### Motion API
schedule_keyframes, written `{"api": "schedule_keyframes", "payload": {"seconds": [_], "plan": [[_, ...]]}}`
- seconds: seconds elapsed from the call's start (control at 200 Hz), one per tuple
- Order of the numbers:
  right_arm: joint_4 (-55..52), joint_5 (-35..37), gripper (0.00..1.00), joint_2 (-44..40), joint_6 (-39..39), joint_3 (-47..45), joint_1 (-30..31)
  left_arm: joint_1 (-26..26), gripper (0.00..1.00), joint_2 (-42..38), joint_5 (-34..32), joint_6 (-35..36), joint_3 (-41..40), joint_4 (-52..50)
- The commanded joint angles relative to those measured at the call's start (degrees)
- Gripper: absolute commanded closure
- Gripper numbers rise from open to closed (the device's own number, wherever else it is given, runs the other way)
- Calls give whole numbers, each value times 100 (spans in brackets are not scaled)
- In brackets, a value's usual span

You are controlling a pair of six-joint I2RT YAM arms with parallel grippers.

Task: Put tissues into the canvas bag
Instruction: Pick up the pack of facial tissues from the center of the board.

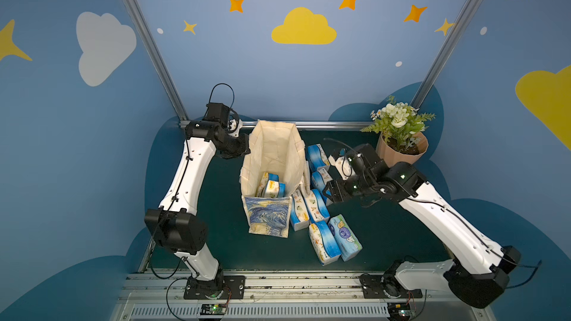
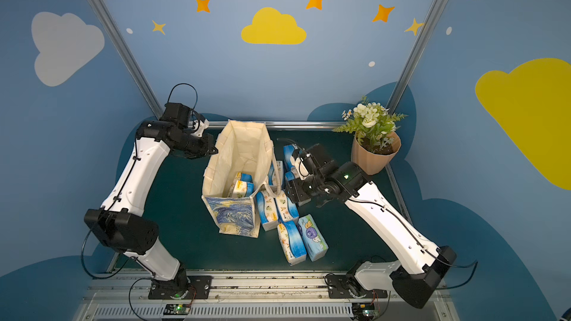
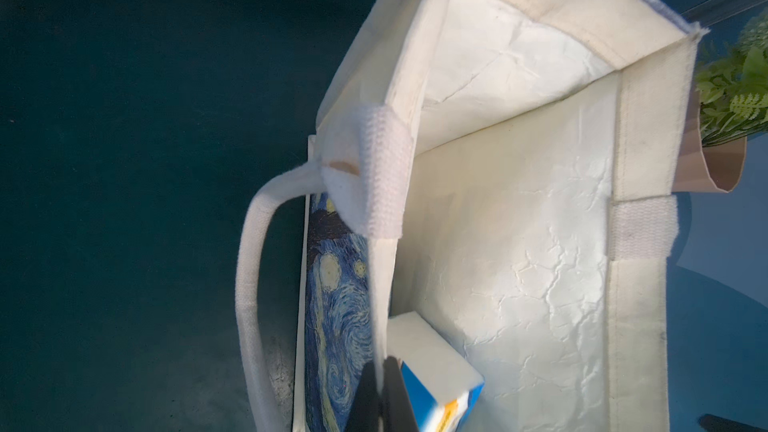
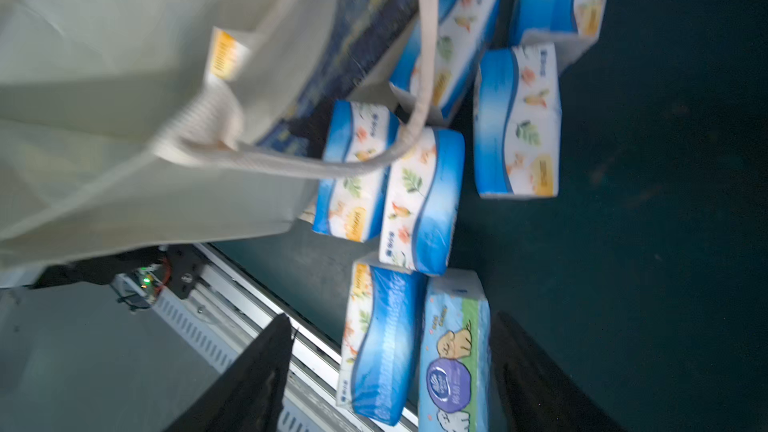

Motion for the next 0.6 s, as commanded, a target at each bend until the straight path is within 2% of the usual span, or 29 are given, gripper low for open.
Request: {"api": "schedule_keyframes", "payload": {"seconds": [0.0, 0.12, 0.27, 0.596], "plan": [[-436, 236, 24, -474, 299, -966, 122, -3, 96, -77, -44, 94, 12, -33], [-246, 169, 23, -1105, 692, -1879, 230, -3, 96, -99, -26, 76, -22, 16], [-116, 284, 22, -1573, 968, -2475, 240, 2, 96, -86, 11, 21, -77, 90], [306, -153, 22, -1056, 992, -2995, 293, -7, 96, -59, 43, -25, -111, 111]]}}
